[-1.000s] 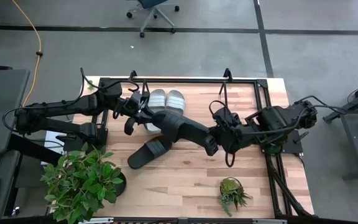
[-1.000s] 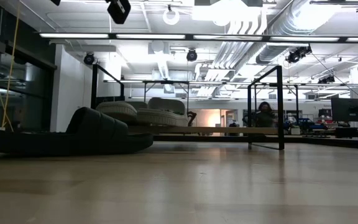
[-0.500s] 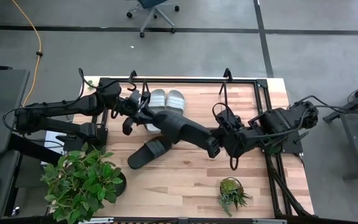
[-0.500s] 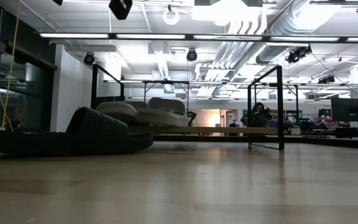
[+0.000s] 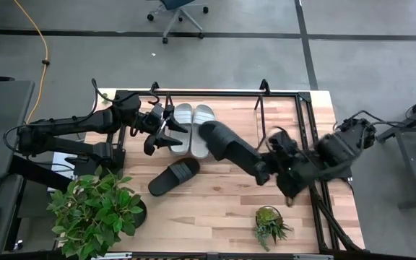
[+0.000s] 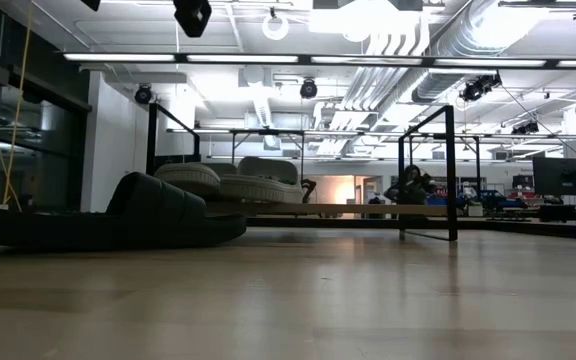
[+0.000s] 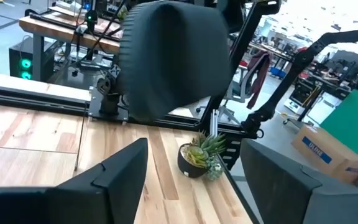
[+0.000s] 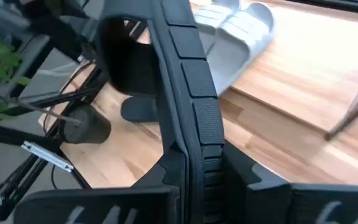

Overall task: Pick and place slides into the shelf
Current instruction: Put the bottom black slide on the shelf

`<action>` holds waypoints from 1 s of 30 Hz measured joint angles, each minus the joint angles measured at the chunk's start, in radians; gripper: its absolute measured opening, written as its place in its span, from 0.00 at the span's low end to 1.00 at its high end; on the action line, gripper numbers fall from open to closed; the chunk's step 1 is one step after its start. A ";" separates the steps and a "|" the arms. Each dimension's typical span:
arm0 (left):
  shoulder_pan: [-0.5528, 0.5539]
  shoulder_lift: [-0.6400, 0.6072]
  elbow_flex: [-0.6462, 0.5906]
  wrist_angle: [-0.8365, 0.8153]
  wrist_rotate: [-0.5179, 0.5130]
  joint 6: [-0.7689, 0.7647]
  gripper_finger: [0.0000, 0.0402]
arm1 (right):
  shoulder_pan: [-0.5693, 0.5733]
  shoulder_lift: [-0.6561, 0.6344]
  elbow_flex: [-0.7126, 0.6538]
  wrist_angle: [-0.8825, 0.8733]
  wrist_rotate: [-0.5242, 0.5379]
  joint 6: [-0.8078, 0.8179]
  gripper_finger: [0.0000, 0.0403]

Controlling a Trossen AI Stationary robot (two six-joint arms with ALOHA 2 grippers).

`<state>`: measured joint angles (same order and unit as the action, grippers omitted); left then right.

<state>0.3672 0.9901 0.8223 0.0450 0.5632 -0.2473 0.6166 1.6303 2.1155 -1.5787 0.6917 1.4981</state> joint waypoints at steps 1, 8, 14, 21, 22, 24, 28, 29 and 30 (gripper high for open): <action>0.000 0.000 0.000 -0.002 -0.001 0.005 0.62 | 0.026 -0.001 -0.001 -0.008 0.026 0.049 0.09; 0.000 0.000 0.000 -0.003 -0.004 0.058 0.57 | 0.162 0.019 -0.002 0.007 0.276 0.283 0.09; 0.000 0.001 0.001 -0.002 0.013 0.068 0.51 | 0.188 0.079 -0.003 0.007 0.365 0.431 0.09; 0.000 0.001 0.001 -0.002 0.059 0.064 0.46 | 0.195 0.188 -0.003 0.008 0.427 0.610 0.09; 0.000 0.001 0.001 -0.001 0.066 0.064 0.45 | 0.196 0.201 -0.003 0.008 0.435 0.632 0.09; 0.000 0.001 0.001 -0.001 0.078 0.063 0.45 | 0.199 0.219 -0.004 0.009 0.439 0.664 0.09; -0.001 0.001 0.001 -0.001 0.081 0.060 0.46 | 0.203 0.189 -0.005 0.009 0.443 0.635 0.09; -0.001 0.001 0.001 -0.001 0.081 0.060 0.46 | 0.204 0.169 -0.005 0.008 0.451 0.609 0.09; -0.001 0.001 0.002 -0.001 0.081 0.060 0.46 | 0.203 0.147 -0.005 0.008 0.463 0.582 0.09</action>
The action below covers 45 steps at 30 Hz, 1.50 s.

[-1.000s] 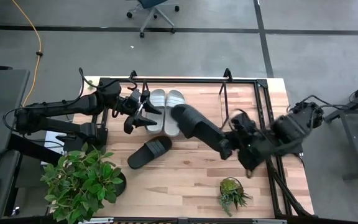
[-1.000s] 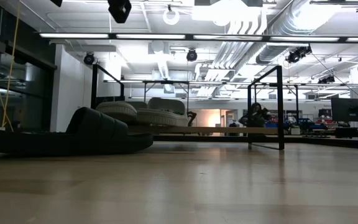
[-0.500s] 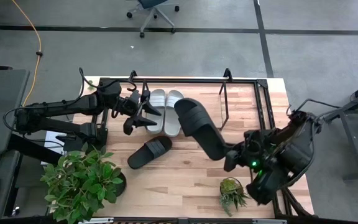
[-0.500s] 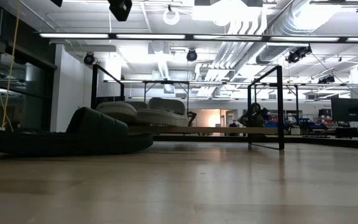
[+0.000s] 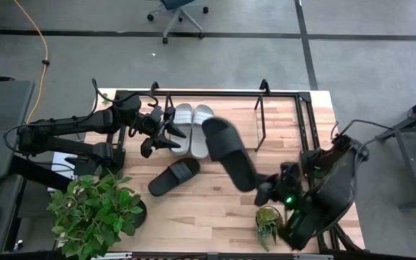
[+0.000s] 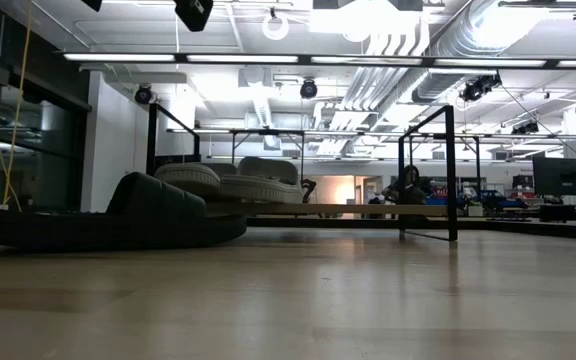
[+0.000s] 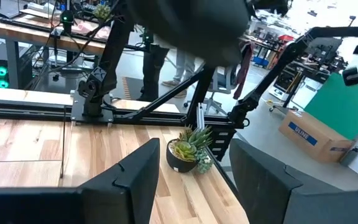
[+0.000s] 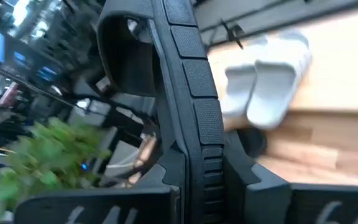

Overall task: Pick and place slides into the shelf
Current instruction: Put the bottom black slide on the shelf

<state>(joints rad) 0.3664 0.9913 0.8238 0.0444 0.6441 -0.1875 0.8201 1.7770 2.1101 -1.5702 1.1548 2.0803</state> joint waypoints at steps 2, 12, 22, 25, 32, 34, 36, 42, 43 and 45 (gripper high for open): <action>0.000 0.000 0.000 0.000 0.000 0.000 0.46 | -0.001 -0.047 0.000 -0.001 0.031 -0.066 0.09; 0.000 0.000 0.000 -0.001 0.000 -0.010 0.46 | -0.002 -0.283 -0.002 0.000 0.156 -0.384 0.09; 0.000 0.000 0.000 -0.002 -0.005 -0.027 0.46 | 0.005 -0.530 -0.466 0.044 0.206 -0.131 0.09; 0.000 0.000 0.000 -0.002 -0.009 -0.027 0.46 | 0.012 -0.559 -0.622 0.134 0.226 -0.041 0.09; 0.000 0.000 0.000 -0.002 -0.027 -0.027 0.46 | 0.032 -0.565 -1.024 0.587 0.374 0.133 0.09; 0.000 0.000 0.000 -0.002 -0.031 -0.027 0.46 | 0.029 -0.556 -1.120 0.783 0.411 0.111 0.09; 0.000 0.000 0.000 -0.003 -0.033 -0.028 0.46 | 0.018 -0.547 -1.196 0.969 0.414 0.035 0.09; 0.000 0.000 0.001 -0.019 -0.039 -0.030 0.46 | -0.022 -0.490 -1.310 1.414 0.421 -0.206 0.09; 0.000 0.000 0.001 -0.020 -0.039 -0.031 0.46 | -0.028 -0.480 -1.315 1.438 0.421 -0.225 0.09; 0.000 0.000 0.001 -0.022 -0.039 -0.031 0.46 | -0.030 -0.458 -1.316 1.467 0.421 -0.238 0.09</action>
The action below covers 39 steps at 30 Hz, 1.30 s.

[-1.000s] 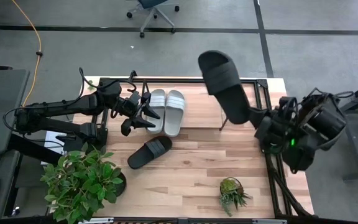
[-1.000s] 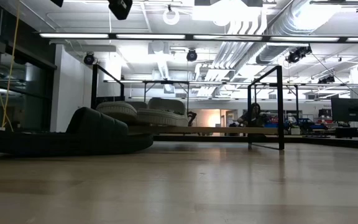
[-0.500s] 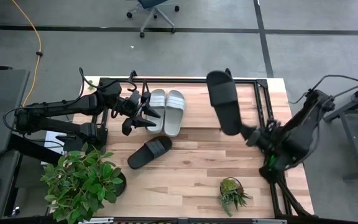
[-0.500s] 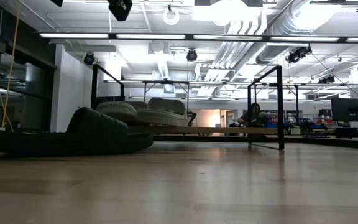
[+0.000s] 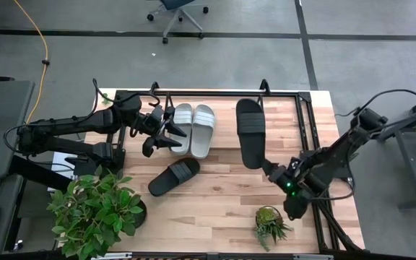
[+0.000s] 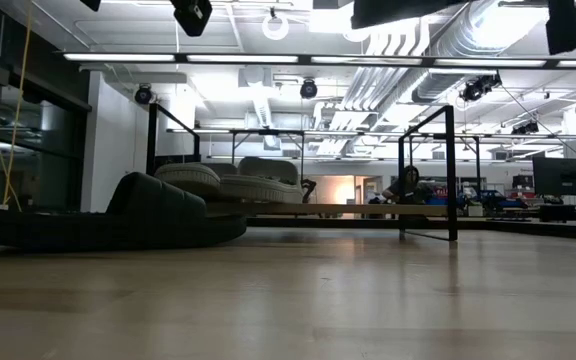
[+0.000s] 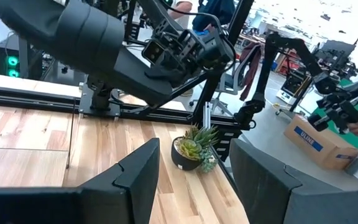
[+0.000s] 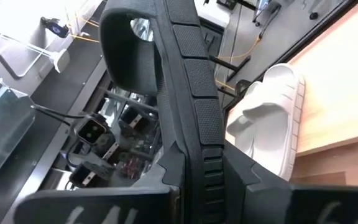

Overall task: Pick and place slides into the shelf
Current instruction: Put the bottom black slide on the shelf

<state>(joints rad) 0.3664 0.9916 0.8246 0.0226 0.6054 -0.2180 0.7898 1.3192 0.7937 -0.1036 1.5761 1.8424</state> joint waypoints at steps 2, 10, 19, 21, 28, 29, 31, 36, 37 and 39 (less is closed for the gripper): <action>0.000 0.000 0.000 -0.003 0.000 0.000 0.46 | -0.003 0.023 0.000 0.018 -0.001 0.002 0.09; 0.000 0.000 0.000 -0.003 0.000 0.000 0.46 | -0.027 0.151 0.001 0.106 -0.004 0.097 0.09; 0.000 0.000 0.000 -0.003 0.000 -0.007 0.46 | -0.065 0.283 0.002 0.175 -0.005 0.234 0.09; 0.000 0.000 0.000 -0.003 0.001 -0.008 0.46 | -0.078 0.308 0.002 0.175 -0.007 0.284 0.09; 0.000 0.000 0.000 -0.004 0.015 -0.015 0.46 | -0.109 0.336 -0.013 0.188 -0.006 0.385 0.09; 0.000 0.000 0.000 -0.003 0.016 -0.015 0.46 | -0.109 0.336 -0.024 0.203 -0.006 0.386 0.09; 0.000 0.000 0.000 -0.003 0.020 -0.015 0.46 | -0.103 0.331 -0.048 0.232 -0.006 0.388 0.09; 0.000 0.000 0.000 -0.003 0.023 -0.015 0.46 | -0.095 0.329 -0.103 0.334 -0.006 0.389 0.09; 0.000 0.000 0.000 -0.003 0.023 -0.015 0.46 | -0.095 0.329 -0.111 0.347 -0.006 0.390 0.09; 0.000 0.000 0.000 -0.003 0.023 -0.015 0.46 | -0.095 0.329 -0.131 0.373 -0.007 0.390 0.09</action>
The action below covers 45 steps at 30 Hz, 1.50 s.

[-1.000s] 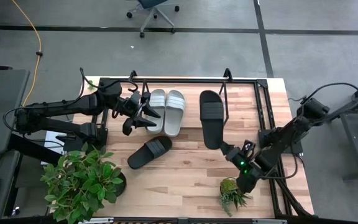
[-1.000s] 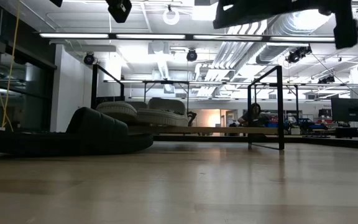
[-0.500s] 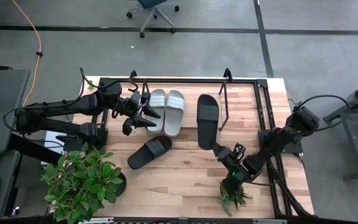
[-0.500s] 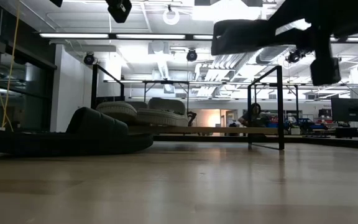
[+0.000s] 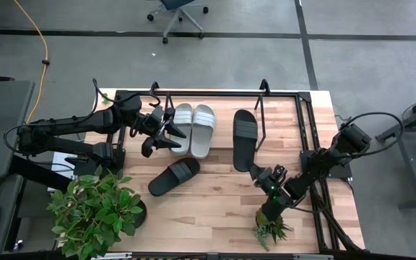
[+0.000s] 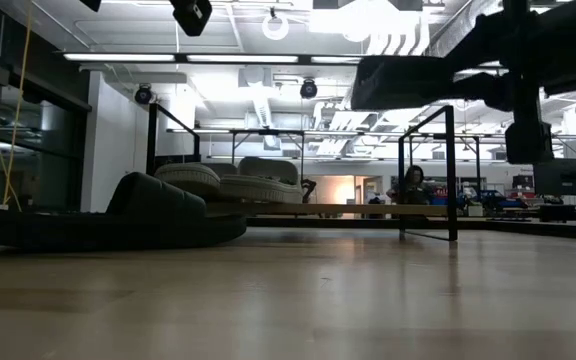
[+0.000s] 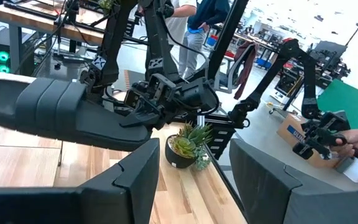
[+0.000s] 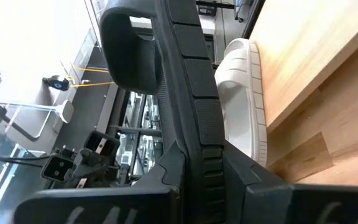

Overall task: Pick and place slides into the shelf
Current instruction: Put the bottom black slide on the shelf

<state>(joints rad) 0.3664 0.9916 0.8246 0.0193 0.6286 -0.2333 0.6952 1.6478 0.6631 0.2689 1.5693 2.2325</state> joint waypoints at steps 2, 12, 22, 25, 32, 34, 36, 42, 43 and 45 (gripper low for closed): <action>0.000 0.000 0.000 0.000 0.000 0.000 0.46 | -0.003 0.000 -0.017 0.035 -0.002 0.001 0.09; 0.000 0.000 0.000 0.000 -0.002 0.000 0.46 | -0.047 0.000 -0.102 0.181 -0.037 0.000 0.09; 0.000 0.000 0.000 0.000 -0.012 0.011 0.46 | -0.074 0.000 -0.143 0.263 -0.074 -0.004 0.09; 0.000 0.000 0.000 0.000 -0.012 0.017 0.46 | -0.097 0.000 -0.143 0.274 -0.091 -0.005 0.09; 0.000 0.000 0.000 0.000 -0.012 0.019 0.46 | -0.138 0.000 -0.143 0.279 -0.138 -0.007 0.09; 0.000 0.000 0.000 0.000 -0.012 0.019 0.46 | -0.142 0.000 -0.143 0.280 -0.141 -0.007 0.09; 0.000 0.000 0.000 0.000 -0.012 0.021 0.46 | -0.147 0.000 -0.146 0.290 -0.151 -0.007 0.09; 0.000 0.000 0.000 0.000 -0.011 0.031 0.46 | -0.153 -0.007 -0.196 0.352 -0.176 -0.006 0.09; 0.000 0.000 0.000 0.000 -0.010 0.031 0.46 | -0.153 -0.012 -0.201 0.354 -0.181 -0.006 0.09; 0.000 0.000 0.000 0.000 -0.010 0.031 0.46 | -0.159 -0.026 -0.211 0.353 -0.203 -0.006 0.09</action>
<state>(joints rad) 0.3664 0.9916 0.8242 0.0196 0.6191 -0.2026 0.5364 1.6213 0.4522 0.6215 1.3659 2.2264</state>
